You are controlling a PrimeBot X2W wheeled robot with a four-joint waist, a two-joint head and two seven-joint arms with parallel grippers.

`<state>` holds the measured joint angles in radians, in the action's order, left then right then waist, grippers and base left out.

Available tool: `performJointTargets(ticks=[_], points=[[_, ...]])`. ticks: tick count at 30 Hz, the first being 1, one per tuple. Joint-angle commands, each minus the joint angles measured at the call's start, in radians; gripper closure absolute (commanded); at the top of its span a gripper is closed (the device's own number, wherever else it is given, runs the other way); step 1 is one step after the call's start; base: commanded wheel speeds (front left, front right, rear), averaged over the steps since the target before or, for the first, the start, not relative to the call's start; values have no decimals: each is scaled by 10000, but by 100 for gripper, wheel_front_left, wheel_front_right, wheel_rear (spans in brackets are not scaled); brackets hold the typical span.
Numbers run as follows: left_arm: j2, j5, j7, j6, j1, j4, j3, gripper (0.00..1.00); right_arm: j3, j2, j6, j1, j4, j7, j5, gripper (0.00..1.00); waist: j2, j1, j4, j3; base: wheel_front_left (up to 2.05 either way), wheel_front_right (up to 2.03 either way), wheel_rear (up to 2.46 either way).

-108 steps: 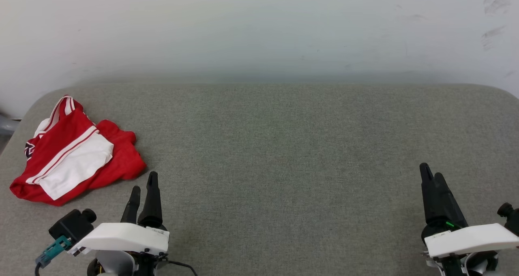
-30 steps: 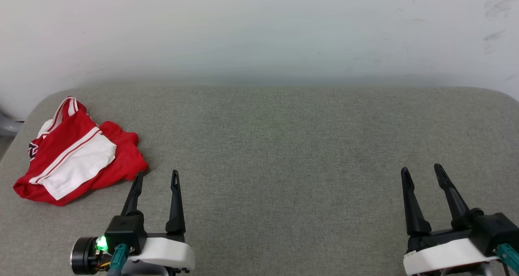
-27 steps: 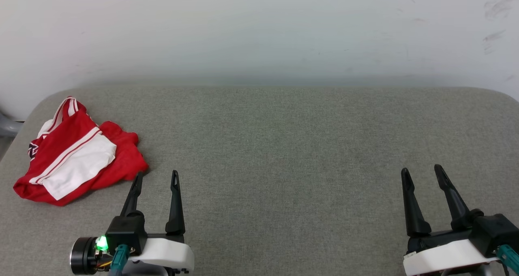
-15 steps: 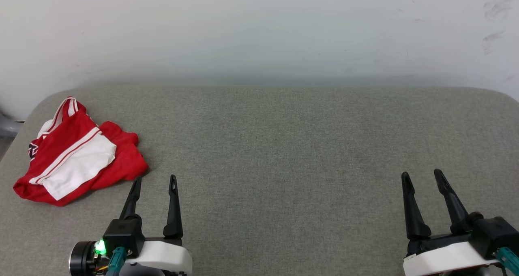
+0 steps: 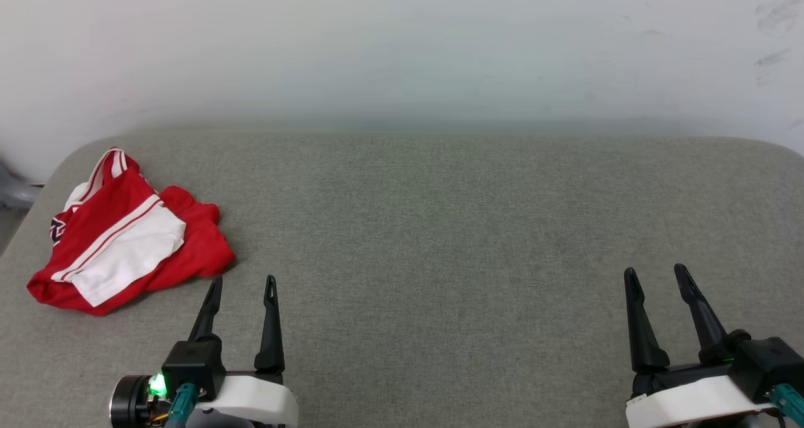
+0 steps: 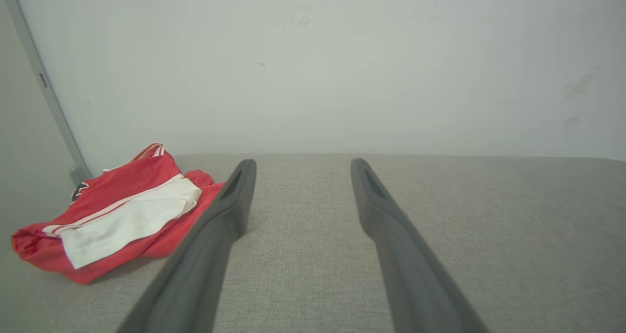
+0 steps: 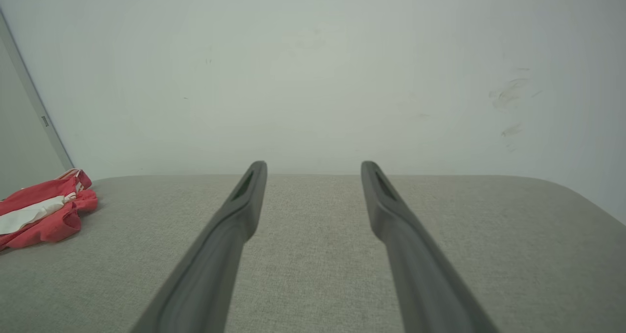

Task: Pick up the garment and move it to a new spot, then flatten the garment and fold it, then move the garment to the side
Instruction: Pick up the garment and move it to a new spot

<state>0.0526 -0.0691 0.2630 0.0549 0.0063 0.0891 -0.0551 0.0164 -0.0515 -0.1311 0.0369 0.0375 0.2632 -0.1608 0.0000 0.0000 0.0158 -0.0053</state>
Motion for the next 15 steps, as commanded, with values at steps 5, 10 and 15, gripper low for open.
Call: performJointTargets(ticks=[5,10,15], points=[[-18,70,28,-40,-66,53,31,0,-25,24,7,65,8,25,-90,0,0,0,264,-2,0,0,0],[-21,77,28,-15,-99,81,102,0,-83,24,7,73,-10,23,-49,0,0,0,627,17,0,0,0],[-23,114,28,8,-119,82,146,0,-118,24,7,100,-29,23,-12,0,0,0,1122,48,0,0,0]])
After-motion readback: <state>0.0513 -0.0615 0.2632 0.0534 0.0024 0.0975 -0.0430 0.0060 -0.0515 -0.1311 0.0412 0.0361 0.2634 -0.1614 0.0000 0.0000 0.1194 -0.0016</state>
